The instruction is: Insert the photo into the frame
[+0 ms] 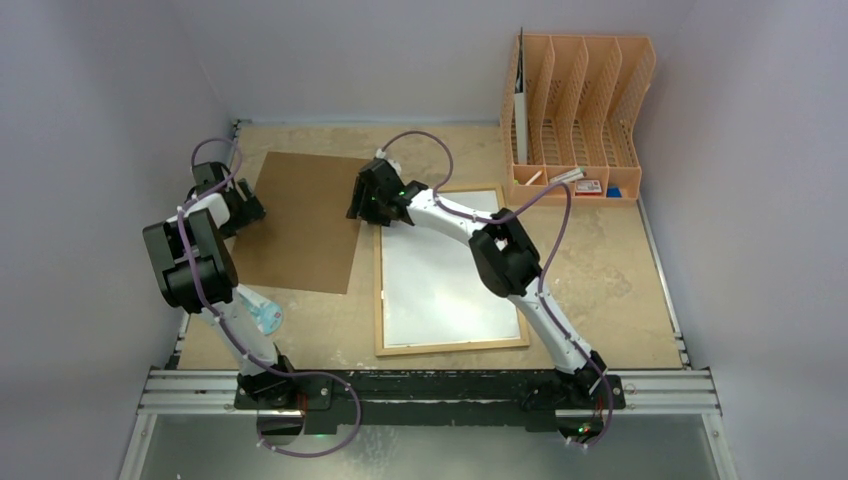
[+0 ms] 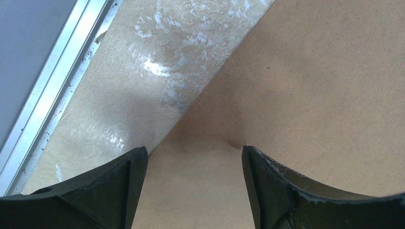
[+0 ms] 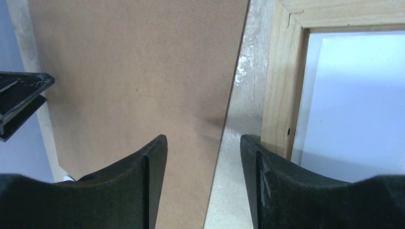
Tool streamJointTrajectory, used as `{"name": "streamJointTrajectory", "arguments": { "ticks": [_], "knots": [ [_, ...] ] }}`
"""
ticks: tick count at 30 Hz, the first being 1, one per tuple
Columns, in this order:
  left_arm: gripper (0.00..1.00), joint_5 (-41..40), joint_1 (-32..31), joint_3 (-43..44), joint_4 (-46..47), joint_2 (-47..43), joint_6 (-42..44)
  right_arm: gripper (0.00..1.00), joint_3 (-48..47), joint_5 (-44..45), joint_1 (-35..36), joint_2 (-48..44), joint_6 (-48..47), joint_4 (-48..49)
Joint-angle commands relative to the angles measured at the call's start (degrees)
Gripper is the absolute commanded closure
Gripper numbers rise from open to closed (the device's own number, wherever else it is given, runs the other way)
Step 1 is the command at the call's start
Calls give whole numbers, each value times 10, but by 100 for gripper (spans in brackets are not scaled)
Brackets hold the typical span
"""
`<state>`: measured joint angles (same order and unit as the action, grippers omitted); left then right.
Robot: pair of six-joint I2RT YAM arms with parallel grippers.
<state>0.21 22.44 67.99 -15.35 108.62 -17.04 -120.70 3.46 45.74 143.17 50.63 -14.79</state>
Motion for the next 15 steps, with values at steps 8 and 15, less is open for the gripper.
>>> {"name": "streamJointTrajectory", "arguments": {
  "ticks": [8, 15],
  "knots": [
    [20, -7, 0, -20, -74, 19, 4, 40, 35, 5, 2, 1, 78, -86],
    [20, 16, 0, -17, -26, 12, 20, 42, 63, -24, 7, 5, 124, -37]
  ]
}}
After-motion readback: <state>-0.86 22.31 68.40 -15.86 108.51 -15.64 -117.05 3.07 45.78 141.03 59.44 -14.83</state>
